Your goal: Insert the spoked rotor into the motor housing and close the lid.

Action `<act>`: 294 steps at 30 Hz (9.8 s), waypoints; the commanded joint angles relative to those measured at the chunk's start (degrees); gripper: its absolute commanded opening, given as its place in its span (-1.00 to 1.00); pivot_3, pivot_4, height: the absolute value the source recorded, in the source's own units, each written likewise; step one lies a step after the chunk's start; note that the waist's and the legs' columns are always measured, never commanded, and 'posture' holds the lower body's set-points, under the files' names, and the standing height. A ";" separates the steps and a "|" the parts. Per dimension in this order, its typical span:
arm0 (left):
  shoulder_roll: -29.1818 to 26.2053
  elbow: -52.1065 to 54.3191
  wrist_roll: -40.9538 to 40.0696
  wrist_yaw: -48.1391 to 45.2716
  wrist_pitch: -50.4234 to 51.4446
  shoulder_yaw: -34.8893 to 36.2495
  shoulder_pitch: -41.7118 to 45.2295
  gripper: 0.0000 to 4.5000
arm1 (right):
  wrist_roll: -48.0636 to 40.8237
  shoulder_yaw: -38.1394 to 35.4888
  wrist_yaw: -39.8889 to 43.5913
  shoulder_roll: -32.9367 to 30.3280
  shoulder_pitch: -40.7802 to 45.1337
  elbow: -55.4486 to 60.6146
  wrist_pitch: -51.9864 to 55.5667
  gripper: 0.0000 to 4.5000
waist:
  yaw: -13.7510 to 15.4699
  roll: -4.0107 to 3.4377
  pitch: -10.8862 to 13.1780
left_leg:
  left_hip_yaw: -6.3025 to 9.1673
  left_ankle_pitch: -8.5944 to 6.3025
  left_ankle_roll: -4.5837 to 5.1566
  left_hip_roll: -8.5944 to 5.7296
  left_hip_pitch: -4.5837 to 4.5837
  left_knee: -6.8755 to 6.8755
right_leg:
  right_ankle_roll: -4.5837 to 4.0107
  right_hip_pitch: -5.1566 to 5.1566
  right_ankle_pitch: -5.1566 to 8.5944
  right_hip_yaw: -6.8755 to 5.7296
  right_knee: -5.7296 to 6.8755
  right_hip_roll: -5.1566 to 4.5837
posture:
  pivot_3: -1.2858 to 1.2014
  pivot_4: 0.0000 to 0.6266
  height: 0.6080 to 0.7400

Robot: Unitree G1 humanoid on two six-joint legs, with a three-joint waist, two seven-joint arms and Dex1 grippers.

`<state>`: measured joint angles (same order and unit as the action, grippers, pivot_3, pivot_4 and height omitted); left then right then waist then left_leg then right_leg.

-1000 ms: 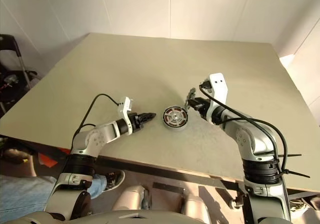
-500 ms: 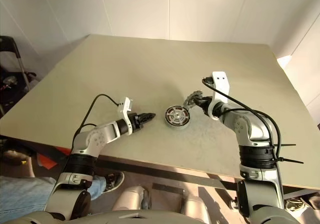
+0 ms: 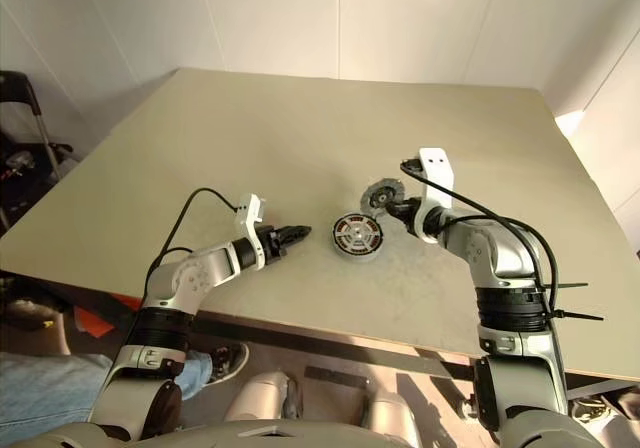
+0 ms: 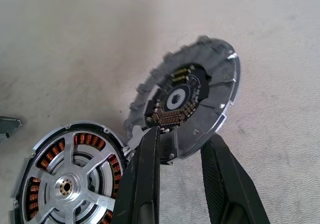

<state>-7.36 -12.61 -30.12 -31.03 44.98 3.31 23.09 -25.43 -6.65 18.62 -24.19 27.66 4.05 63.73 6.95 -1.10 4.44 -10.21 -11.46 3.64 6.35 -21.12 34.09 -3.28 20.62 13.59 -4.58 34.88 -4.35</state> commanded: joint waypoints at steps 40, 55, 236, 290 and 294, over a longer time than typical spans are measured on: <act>3.25 1.56 1.22 1.43 -4.77 -0.05 -2.51 -0.21 | 39.98 35.26 56.11 -22.76 14.78 -22.52 -87.58 0.99 | -1.51 0.05 -0.01 | 0.02 -0.68 1.31 0.11 -0.48 1.07 | -0.03 -0.11 -0.03 -0.12 0.01 -0.03 | 0.03 -1.00 1.00; 3.60 3.28 1.21 2.68 -4.49 -0.09 -4.41 -0.21 | 45.90 36.09 52.99 -18.43 18.68 -34.30 -95.32 0.99 | -1.74 0.12 -0.04 | 0.01 -0.72 1.22 0.13 -0.28 1.11 | -0.04 -0.28 -0.03 -0.12 0.07 -0.02 | 0.03 -1.00 1.00; 0.61 0.76 1.84 -0.71 -1.74 -2.43 -2.20 -0.21 | -18.36 -4.53 16.04 -5.65 -18.59 14.80 16.69 0.04 | 0.27 -0.10 -0.32 | 0.02 -0.12 0.14 -0.04 0.36 -0.80 | 0.71 -0.39 0.11 -0.07 -1.19 0.01 | 0.03 -1.00 1.00; -0.43 -1.86 3.04 -2.53 -2.19 -3.92 0.09 -0.21 | -5.41 -32.27 -19.10 12.13 -4.85 2.67 28.66 0.04 | 0.29 0.10 -0.47 | 0.01 0.02 -0.11 -0.05 0.99 -0.84 | 0.67 -0.85 0.08 -0.03 -1.23 0.00 | 0.03 -1.00 1.00; -0.45 -2.24 3.30 -2.88 -2.34 -4.10 0.38 -0.21 | -4.47 -37.25 -21.53 14.76 -2.08 1.60 28.77 0.04 | 0.28 0.10 -0.48 | 0.02 -0.01 -0.10 -0.08 1.36 -1.11 | 0.82 -1.08 0.17 -0.03 -1.73 -0.01 | 0.03 -1.00 1.00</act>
<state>-7.16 -14.65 -27.69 -33.76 42.82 -0.56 22.84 -35.15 -40.11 1.93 -8.79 25.71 6.71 92.28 7.23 -1.00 3.96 -10.18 -11.46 3.53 6.26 -19.75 32.92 -2.43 19.50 13.77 -4.61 33.05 -4.36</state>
